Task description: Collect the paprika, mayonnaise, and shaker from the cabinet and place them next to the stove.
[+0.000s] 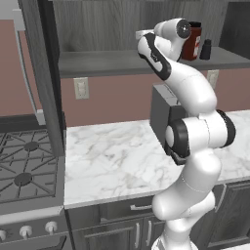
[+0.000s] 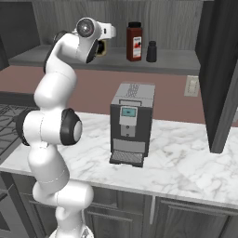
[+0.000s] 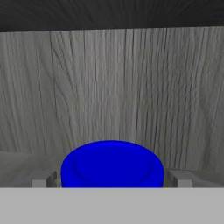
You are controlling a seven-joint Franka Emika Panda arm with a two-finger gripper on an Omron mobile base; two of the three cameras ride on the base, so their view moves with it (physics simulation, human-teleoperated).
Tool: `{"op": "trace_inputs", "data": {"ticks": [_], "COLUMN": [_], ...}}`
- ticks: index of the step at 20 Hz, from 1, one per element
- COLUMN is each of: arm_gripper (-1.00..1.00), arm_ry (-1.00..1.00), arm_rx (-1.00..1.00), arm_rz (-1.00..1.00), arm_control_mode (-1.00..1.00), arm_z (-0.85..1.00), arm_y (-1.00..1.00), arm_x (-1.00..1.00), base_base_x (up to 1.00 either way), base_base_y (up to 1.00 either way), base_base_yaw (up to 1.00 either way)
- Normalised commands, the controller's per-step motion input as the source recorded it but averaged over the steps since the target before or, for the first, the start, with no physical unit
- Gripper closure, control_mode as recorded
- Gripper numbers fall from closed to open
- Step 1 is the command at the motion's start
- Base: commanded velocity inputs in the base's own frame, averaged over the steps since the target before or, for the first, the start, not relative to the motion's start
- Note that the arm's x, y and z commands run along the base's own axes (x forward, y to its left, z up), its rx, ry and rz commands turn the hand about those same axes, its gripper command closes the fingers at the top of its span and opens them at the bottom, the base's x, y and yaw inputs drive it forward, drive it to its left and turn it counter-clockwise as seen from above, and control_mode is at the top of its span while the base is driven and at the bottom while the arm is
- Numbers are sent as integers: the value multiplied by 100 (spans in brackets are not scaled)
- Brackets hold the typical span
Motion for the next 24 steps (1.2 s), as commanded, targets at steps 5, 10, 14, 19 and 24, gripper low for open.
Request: {"op": "trace_inputs", "data": {"ticks": [5, 10, 14, 19, 24], "arm_gripper": [-100, -100, 100, 100, 100], "arm_ry": [0, 0, 1, 1, 1], "arm_rx": [0, 0, 0, 0, 0], "arm_rz": [0, 0, 0, 0, 0], "arm_control_mode": [-100, -100, -100, -100, -100], "arm_z": [0, 0, 0, 0, 0], "arm_y": [0, -10, -3, 0, 0], "arm_x": [10, 11, 3, 2, 0], "base_base_x": [0, 0, 0, 0, 0], "base_base_y": [0, 0, 0, 0, 0], "base_base_yaw": [0, 0, 0, 0, 0]}}
